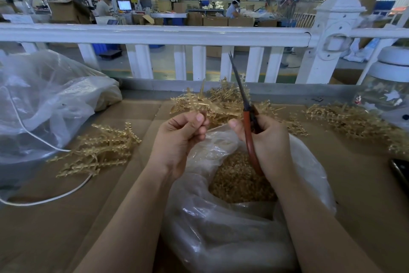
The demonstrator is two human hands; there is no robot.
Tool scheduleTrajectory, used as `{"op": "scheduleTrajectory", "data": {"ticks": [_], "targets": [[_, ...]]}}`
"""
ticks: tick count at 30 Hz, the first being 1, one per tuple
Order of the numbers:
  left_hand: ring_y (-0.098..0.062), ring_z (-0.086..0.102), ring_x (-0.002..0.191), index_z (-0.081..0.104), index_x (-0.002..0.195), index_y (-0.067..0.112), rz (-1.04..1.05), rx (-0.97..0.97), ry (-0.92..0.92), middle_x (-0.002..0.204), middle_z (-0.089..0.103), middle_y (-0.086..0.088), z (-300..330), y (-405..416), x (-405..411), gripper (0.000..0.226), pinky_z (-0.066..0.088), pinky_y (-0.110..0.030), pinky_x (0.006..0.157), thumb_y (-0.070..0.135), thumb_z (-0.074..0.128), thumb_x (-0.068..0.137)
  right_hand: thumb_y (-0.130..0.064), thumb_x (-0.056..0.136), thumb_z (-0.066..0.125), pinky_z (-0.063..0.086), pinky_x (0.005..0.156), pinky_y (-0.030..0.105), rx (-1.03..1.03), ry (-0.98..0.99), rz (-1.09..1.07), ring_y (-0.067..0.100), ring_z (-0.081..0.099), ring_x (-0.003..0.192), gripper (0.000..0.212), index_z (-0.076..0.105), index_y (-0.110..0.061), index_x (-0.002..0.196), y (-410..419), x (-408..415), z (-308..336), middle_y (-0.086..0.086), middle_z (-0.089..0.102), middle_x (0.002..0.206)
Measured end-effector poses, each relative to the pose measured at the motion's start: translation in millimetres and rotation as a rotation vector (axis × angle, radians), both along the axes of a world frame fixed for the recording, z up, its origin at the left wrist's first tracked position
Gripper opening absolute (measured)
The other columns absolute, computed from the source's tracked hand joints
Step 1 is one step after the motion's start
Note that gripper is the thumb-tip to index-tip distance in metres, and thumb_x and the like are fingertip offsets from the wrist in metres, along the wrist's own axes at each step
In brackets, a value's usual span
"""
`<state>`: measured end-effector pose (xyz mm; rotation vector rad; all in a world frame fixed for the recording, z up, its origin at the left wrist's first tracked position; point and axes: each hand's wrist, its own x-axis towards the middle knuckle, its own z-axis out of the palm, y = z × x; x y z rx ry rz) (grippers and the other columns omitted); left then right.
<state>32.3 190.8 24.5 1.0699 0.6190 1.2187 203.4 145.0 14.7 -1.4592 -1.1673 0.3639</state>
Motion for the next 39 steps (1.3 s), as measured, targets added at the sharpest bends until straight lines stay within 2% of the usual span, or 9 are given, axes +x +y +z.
{"op": "scheduleTrajectory", "data": {"ticks": [2,6,9,14,21,29,32,35,39], "targets": [[-0.006,0.055,0.061,0.068,0.080,0.009,0.042,0.012,-0.034,0.073,0.064,-0.002,0.8,0.5,-1.7,0.008,0.051,-0.017,0.066,0.017,0.068,0.079,-0.075,0.065,0.069,0.049,0.061,0.029,0.016,-0.024,-0.031,0.004,0.064,0.063,0.050,0.068,-0.026,0.071,-0.6,-0.4,-1.8,-0.015,0.069,0.068],[-0.008,0.052,0.063,0.063,0.076,0.010,0.079,0.029,-0.057,0.074,0.061,-0.002,1.6,1.2,-2.0,0.012,0.048,-0.020,0.069,0.011,0.063,0.088,-0.082,0.063,0.062,0.046,0.060,0.027,0.060,-0.034,-0.089,0.005,0.060,0.059,0.054,0.062,-0.028,0.066,0.5,4.9,-4.2,-0.013,0.065,0.064],[-0.008,0.053,0.062,0.069,0.067,0.018,0.092,0.042,0.007,0.073,0.063,-0.002,1.1,0.0,-1.2,0.020,0.049,-0.020,0.067,0.014,0.066,0.087,-0.086,0.059,0.060,0.045,0.064,0.023,-0.011,-0.126,-0.044,-0.001,0.062,0.073,0.055,0.063,-0.034,0.077,1.6,4.7,-5.5,-0.020,0.067,0.076],[-0.009,0.055,0.063,0.066,0.074,0.010,0.142,0.108,0.118,0.071,0.063,-0.003,-1.1,0.6,0.4,0.016,0.050,-0.020,0.066,0.011,0.065,0.091,-0.094,0.059,0.053,0.045,0.066,0.018,-0.117,-0.347,0.077,-0.001,0.060,0.081,0.068,0.059,-0.035,0.092,0.8,1.0,-6.9,-0.018,0.063,0.088],[-0.009,0.055,0.063,0.071,0.081,0.010,0.213,0.190,0.144,0.064,0.061,-0.001,-3.3,2.7,2.1,0.025,0.051,-0.020,0.068,-0.001,0.055,0.096,-0.078,0.072,0.066,0.037,0.058,0.013,-0.144,-0.571,0.079,-0.004,0.054,0.073,0.051,0.057,-0.034,0.097,-1.9,1.2,-9.4,-0.022,0.056,0.080],[-0.010,0.056,0.063,0.076,0.076,0.021,0.204,0.203,0.115,0.063,0.061,-0.001,-1.9,1.5,2.7,0.037,0.052,-0.020,0.070,-0.001,0.054,0.097,-0.086,0.067,0.055,0.032,0.053,0.011,-0.122,-0.618,0.057,-0.003,0.052,0.066,0.056,0.053,-0.033,0.086,-2.9,-0.2,-7.8,-0.021,0.053,0.072],[-0.011,0.055,0.064,0.071,0.080,0.012,0.199,0.217,0.135,0.063,0.061,-0.002,-0.8,0.7,2.1,0.028,0.051,-0.021,0.070,-0.001,0.054,0.097,-0.090,0.063,0.050,0.035,0.055,0.011,-0.101,-0.596,0.045,-0.005,0.053,0.068,0.058,0.051,-0.037,0.088,-2.9,-0.5,-7.3,-0.023,0.054,0.074],[-0.010,0.057,0.064,0.067,0.084,0.001,0.201,0.228,0.162,0.064,0.062,-0.001,-1.3,-0.5,3.6,0.018,0.051,-0.021,0.068,-0.002,0.055,0.096,-0.087,0.065,0.057,0.040,0.058,0.012,-0.092,-0.576,0.048,-0.007,0.055,0.075,0.054,0.050,-0.040,0.092,-2.4,0.0,-7.7,-0.026,0.056,0.080],[-0.011,0.056,0.064,0.068,0.089,-0.004,0.200,0.235,0.169,0.065,0.062,-0.002,-1.6,-1.6,4.4,0.014,0.051,-0.021,0.068,-0.003,0.055,0.096,-0.081,0.070,0.063,0.035,0.057,0.007,-0.080,-0.616,0.026,-0.008,0.051,0.070,0.048,0.048,-0.041,0.092,-3.3,-0.3,-7.4,-0.031,0.049,0.076]]}}
